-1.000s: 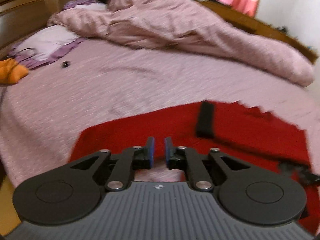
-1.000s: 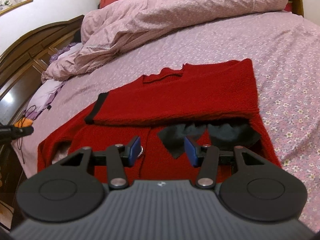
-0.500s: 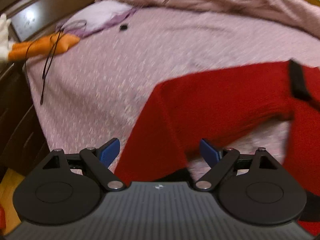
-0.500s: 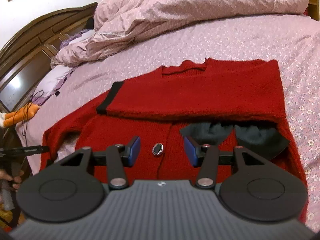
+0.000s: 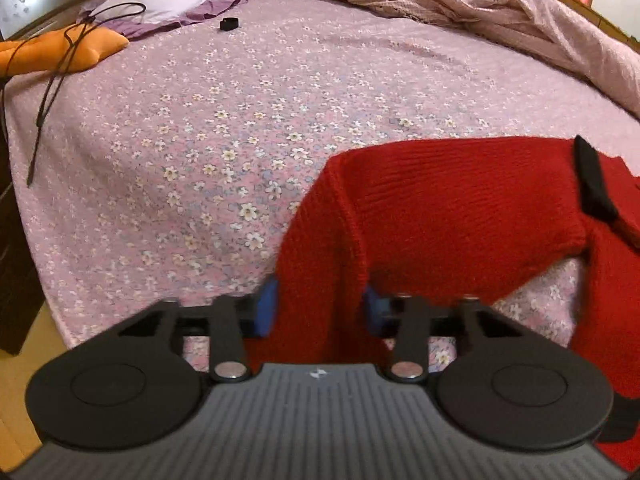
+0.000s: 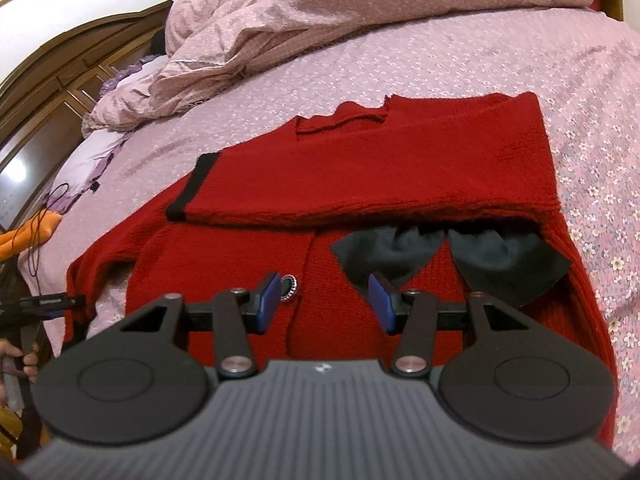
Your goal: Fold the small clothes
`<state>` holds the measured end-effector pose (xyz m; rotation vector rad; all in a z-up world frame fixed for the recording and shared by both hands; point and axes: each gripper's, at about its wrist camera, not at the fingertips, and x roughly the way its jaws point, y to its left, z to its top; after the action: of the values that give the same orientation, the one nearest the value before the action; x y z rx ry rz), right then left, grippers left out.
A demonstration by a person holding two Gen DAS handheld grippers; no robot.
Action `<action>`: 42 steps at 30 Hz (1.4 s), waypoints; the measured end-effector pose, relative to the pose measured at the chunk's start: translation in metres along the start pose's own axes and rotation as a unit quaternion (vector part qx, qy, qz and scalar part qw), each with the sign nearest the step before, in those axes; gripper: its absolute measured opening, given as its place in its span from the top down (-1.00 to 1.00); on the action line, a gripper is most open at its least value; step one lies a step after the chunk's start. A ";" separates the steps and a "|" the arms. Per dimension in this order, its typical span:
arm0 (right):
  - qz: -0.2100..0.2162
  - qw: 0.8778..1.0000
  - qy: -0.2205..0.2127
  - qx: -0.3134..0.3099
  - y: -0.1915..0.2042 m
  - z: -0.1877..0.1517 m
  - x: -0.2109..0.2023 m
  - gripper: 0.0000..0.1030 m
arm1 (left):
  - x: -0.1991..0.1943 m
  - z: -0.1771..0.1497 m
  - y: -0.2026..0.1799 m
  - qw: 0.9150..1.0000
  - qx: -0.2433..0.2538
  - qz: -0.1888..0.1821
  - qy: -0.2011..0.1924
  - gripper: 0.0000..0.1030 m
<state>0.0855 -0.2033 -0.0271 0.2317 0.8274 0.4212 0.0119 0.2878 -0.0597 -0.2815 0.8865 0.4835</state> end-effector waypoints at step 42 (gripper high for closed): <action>-0.016 0.999 -0.021 -0.034 0.006 0.003 0.055 0.02 | -0.028 0.064 -0.319 0.939 0.038 -0.339 0.044 0.55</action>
<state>0.1188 -0.1731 -0.0590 0.1639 0.7726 0.4117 0.2033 0.0339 0.0132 -0.5150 0.8306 -0.2061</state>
